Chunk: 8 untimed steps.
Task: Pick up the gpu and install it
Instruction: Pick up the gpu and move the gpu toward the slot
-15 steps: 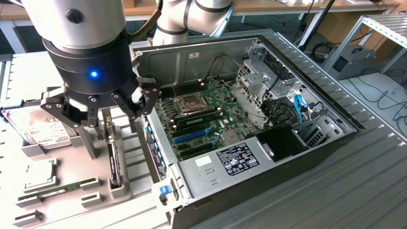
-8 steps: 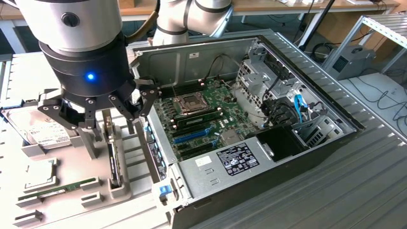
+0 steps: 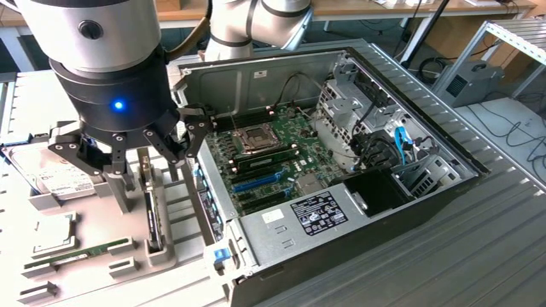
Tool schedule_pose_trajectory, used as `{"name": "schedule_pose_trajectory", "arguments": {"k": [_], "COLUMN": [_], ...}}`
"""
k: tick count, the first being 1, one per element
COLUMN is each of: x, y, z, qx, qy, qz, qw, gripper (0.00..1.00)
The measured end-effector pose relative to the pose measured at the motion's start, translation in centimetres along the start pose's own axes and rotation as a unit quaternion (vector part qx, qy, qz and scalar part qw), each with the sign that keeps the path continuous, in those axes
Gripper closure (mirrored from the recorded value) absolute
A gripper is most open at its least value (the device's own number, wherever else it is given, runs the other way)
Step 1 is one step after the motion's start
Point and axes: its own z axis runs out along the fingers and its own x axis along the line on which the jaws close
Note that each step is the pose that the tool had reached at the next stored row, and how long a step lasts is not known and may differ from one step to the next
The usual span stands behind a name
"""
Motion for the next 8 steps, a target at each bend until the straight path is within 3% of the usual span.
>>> {"name": "schedule_pose_trajectory", "arguments": {"k": [8], "x": [0.38], "y": [-0.04], "z": [0.23], "qx": [0.0], "qy": [0.0], "qz": [0.0], "qw": [1.0], "gripper": [0.46]}}
